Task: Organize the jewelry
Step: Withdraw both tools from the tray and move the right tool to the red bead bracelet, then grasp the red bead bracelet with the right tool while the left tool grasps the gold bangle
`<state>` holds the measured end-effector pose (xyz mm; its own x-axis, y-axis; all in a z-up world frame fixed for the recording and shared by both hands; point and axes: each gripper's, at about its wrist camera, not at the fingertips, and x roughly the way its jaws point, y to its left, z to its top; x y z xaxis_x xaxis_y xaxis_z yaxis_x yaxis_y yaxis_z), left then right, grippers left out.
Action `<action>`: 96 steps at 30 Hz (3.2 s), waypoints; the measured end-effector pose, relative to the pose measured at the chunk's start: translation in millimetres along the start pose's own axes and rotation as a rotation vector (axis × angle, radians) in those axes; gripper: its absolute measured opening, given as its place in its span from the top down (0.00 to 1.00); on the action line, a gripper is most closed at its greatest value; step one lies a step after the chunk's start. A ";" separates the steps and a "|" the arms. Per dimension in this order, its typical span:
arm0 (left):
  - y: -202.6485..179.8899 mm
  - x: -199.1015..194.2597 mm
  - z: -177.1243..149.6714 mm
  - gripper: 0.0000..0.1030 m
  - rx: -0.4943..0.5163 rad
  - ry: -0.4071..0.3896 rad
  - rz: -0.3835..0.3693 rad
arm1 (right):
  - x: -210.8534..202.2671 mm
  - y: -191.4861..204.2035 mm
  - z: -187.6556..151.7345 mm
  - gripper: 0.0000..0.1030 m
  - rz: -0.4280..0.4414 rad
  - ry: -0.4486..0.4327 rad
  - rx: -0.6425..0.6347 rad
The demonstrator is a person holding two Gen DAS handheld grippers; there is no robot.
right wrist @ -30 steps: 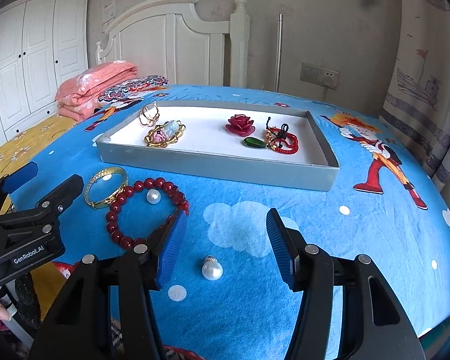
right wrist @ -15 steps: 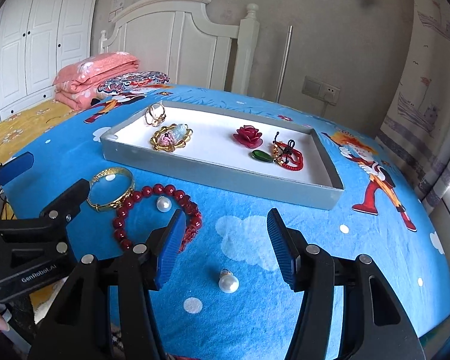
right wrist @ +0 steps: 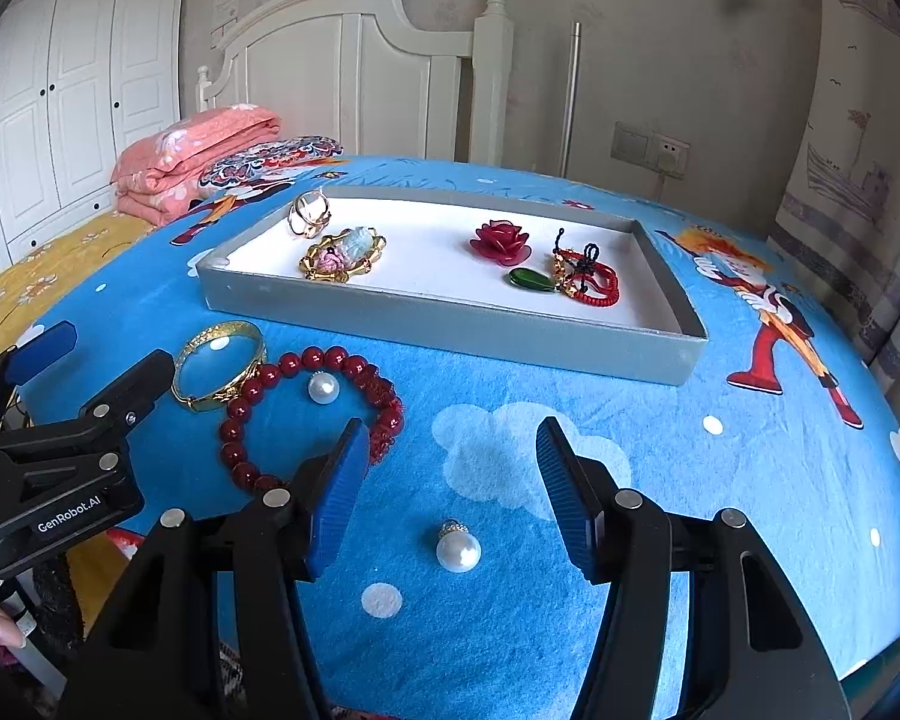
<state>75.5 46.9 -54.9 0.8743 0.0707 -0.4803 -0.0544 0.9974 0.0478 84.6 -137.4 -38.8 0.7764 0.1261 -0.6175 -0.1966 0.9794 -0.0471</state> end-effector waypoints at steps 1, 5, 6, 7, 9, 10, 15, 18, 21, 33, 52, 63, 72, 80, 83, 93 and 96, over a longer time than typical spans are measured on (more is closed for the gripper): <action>0.2 0.3 -0.5 0.05 0.001 0.000 0.001 | -0.2 1.3 0.3 0.46 0.001 -0.001 -0.004; 0.0 2.5 -1.4 0.05 0.007 0.001 0.010 | 1.5 3.9 2.3 0.46 0.003 0.003 0.000; -0.2 3.8 -1.8 0.05 0.011 0.006 0.013 | 2.3 4.3 3.0 0.46 0.004 0.004 0.004; -0.5 5.3 -1.8 0.05 0.015 0.011 0.016 | 3.1 4.9 3.9 0.46 0.004 0.005 0.007; 0.1 8.5 -2.9 0.05 0.016 0.022 0.018 | 5.5 5.5 6.7 0.46 0.003 0.008 0.015; 1.3 9.4 -3.8 0.05 0.014 0.027 0.018 | 7.0 5.6 8.4 0.46 0.011 0.012 0.023; 8.6 12.1 -5.5 0.05 0.001 0.037 0.026 | 12.4 15.8 14.5 0.56 0.008 0.027 -0.031; 13.4 14.0 -6.6 0.05 -0.015 0.047 0.026 | 22.9 18.2 17.4 0.69 -0.005 0.061 -0.066; 13.9 13.7 -6.9 0.05 -0.014 0.047 0.021 | 30.7 17.3 21.3 0.69 0.044 0.088 -0.077; 5.4 17.6 -4.7 0.05 0.002 0.064 -0.001 | 30.9 30.7 17.9 0.88 0.040 0.036 -0.153; -42.4 41.5 15.3 0.09 0.065 0.128 0.003 | 7.1 -8.6 8.1 0.89 0.056 -0.034 -0.031; -42.2 37.0 10.3 0.44 0.089 0.072 -0.058 | 5.6 1.6 15.7 0.89 0.096 -0.056 -0.033; -19.1 7.4 7.9 0.44 0.076 -0.008 -0.022 | -3.7 30.7 22.6 0.89 0.106 -0.084 -0.068; 11.6 -10.4 1.6 0.44 0.032 -0.029 0.010 | -6.6 36.2 27.0 0.89 0.121 -0.076 -0.028; 22.1 -11.2 0.3 0.44 0.013 -0.021 0.018 | -9.0 43.3 26.9 0.89 0.129 -0.079 -0.039; 20.9 -28.4 16.1 0.44 -0.005 -0.056 -0.001 | -37.6 37.3 33.6 0.89 0.123 -0.151 -0.009; 9.3 -36.1 23.9 0.44 0.007 -0.071 -0.032 | -50.6 28.3 34.7 0.89 0.111 -0.176 0.003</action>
<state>55.0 53.3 -16.1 0.9077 0.0376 -0.4179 -0.0230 0.9989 0.0399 60.5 -110.6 18.3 0.8424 0.2591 -0.4725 -0.2857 0.9582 0.0160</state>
